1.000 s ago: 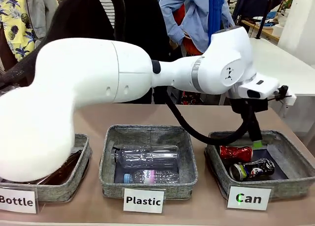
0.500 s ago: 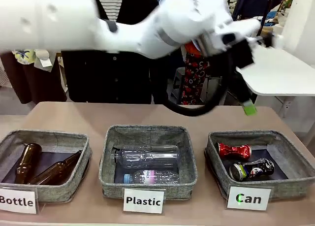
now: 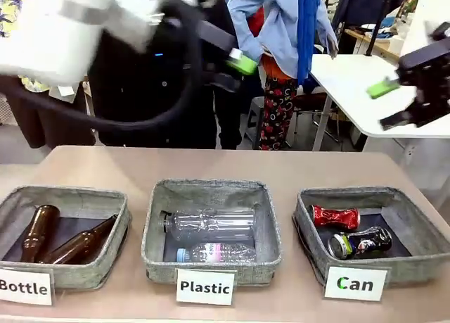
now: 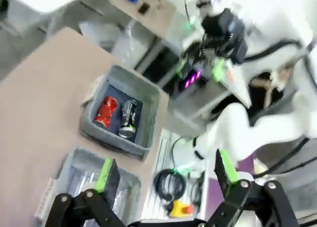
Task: Sort the can waste into the basket.
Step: Pick up the can waste from the table and place it in the right Fabric basket.
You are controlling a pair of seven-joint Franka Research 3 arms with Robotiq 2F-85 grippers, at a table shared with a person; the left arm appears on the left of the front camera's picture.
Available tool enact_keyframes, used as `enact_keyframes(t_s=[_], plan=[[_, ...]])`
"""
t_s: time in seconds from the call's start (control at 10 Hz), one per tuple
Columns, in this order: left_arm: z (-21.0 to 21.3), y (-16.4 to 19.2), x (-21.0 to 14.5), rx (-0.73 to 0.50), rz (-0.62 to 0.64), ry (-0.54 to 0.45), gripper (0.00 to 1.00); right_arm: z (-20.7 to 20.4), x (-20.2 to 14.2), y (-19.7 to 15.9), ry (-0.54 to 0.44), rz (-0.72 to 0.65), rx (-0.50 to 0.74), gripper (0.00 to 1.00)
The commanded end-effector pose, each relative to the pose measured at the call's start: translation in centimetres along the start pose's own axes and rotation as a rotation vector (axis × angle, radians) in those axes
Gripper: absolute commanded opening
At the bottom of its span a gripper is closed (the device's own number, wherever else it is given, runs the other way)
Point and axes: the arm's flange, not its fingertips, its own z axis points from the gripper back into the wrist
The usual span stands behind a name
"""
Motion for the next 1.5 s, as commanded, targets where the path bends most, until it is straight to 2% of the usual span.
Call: enact_keyframes(t_s=[0.0, 0.1, 0.2, 0.3, 0.4, 0.5, 0.6, 0.7, 0.8, 1.4], plan=[[4.7, 0.5, -7.7, -0.040, 0.078, -0.101, 1.00, -4.4, 0.5, -0.6, -0.001, -0.066, 0.137, 1.00], [8.0, 2.1, -10.3, -0.043, 0.174, -0.137, 1.00, -6.1, 1.3, -1.2, 0.034, -0.089, 0.241, 1.00], [10.9, 3.7, -13.6, -0.085, 0.233, -0.152, 1.00, -7.2, 1.9, -1.9, 0.082, -0.159, 0.408, 1.00], [13.4, 5.0, -17.2, -0.119, 0.262, -0.203, 1.00, -7.5, 2.5, -2.9, 0.111, -0.282, 0.547, 1.00], [16.1, 6.2, -21.4, -0.097, 0.318, -0.358, 1.00, -7.4, 2.9, -4.0, 0.073, -0.295, 0.533, 1.00], [17.4, 6.7, -24.2, -0.117, 0.305, -0.451, 1.00, -7.1, 3.2, -4.6, 0.052, -0.266, 0.504, 1.00], [18.1, 7.4, -26.1, -0.087, 0.310, -0.574, 1.00, -6.8, 3.2, -5.3, 0.076, -0.163, 0.426, 1.00], [16.6, 7.0, -22.7, -0.106, 0.340, -0.336, 1.00, -6.8, 2.7, -5.8, 0.166, -0.056, 0.341, 1.00], [16.6, 7.0, -22.7, -0.106, 0.340, -0.336, 1.00, -7.5, 2.8, -5.6, 0.078, -0.259, 0.497, 1.00], [16.6, 7.0, -22.7, -0.106, 0.340, -0.336, 1.00, -7.5, 2.8, -5.6, 0.078, -0.259, 0.497, 1.00]])
